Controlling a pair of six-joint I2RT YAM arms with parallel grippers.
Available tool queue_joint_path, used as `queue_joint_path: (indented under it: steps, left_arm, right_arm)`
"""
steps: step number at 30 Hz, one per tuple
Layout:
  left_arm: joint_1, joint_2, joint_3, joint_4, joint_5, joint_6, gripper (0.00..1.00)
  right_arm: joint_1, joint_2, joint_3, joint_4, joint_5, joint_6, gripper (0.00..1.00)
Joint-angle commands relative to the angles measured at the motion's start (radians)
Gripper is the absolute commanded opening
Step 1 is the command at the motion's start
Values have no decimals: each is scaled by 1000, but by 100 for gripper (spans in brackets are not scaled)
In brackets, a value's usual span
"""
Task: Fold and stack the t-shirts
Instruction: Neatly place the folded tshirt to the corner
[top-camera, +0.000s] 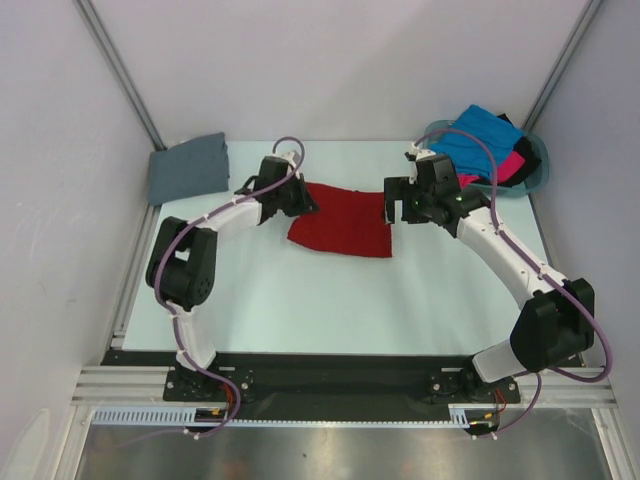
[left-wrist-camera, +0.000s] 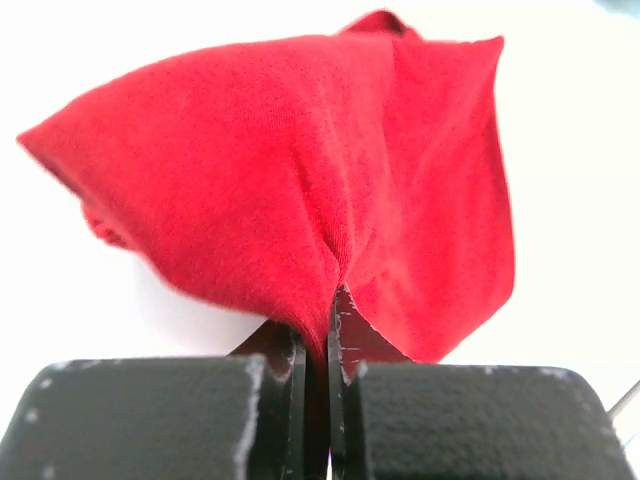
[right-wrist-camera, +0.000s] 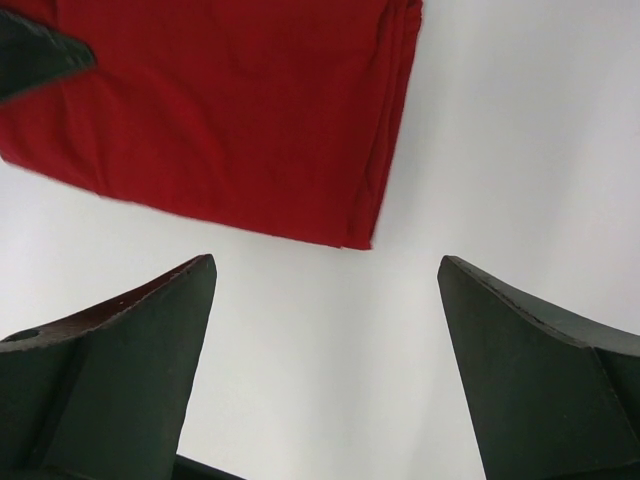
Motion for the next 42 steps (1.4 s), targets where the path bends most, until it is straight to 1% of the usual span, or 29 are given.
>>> queue_joint_path:
  steps: [1, 5, 6, 11, 12, 14, 15, 17, 18, 20, 21, 23, 27, 33, 39, 40, 42]
  left_arm:
    - [47, 11, 123, -89, 2, 81, 0]
    - [83, 57, 235, -165, 9, 131, 0]
    - [95, 73, 292, -203, 15, 162, 0]
    - [156, 156, 440, -258, 45, 197, 0]
    - [182, 169, 500, -283, 51, 205, 0]
    - [205, 217, 570, -312, 57, 225, 0]
    - [231, 235, 650, -350, 52, 233, 0]
    - [259, 269, 730, -393, 69, 239, 0]
    - [287, 309, 817, -409, 74, 246, 0]
    - [311, 349, 906, -465, 69, 262, 0]
    - [336, 381, 987, -481, 68, 271, 0]
    - [362, 409, 1046, -505, 65, 280, 0]
    - [461, 416, 1078, -489, 46, 283, 0]
    - [580, 423, 1114, -482, 8, 312, 0]
    - [663, 423, 1140, -484, -53, 338, 0]
    - [667, 416, 1132, -472, -85, 345, 0]
    - [684, 407, 1120, -461, -87, 354, 0]
  right_arm:
    - [-8, -6, 2, 41, -23, -9, 100]
    - [-13, 14, 10, 50, -38, -10, 100]
    - [-13, 17, 11, 52, -43, -10, 100]
    - [-13, 53, 31, 55, -57, -13, 100]
    - [-14, 58, 34, 54, -58, -10, 100]
    - [-14, 67, 37, 58, -64, -10, 100]
    - [-14, 77, 40, 58, -66, -10, 100]
    - [-13, 89, 46, 61, -67, -12, 100]
    - [-14, 101, 54, 61, -69, -12, 100]
    - [-16, 118, 63, 63, -75, -9, 100]
    - [-14, 132, 71, 66, -78, -6, 100]
    - [-14, 149, 80, 70, -86, -4, 100]
    - [-13, 193, 112, 67, -93, -4, 100]
    - [-11, 248, 151, 72, -113, -3, 100]
    - [6, 297, 180, 67, -127, 4, 100]
    - [10, 302, 186, 67, -127, 4, 100]
    - [15, 310, 191, 69, -130, 4, 99]
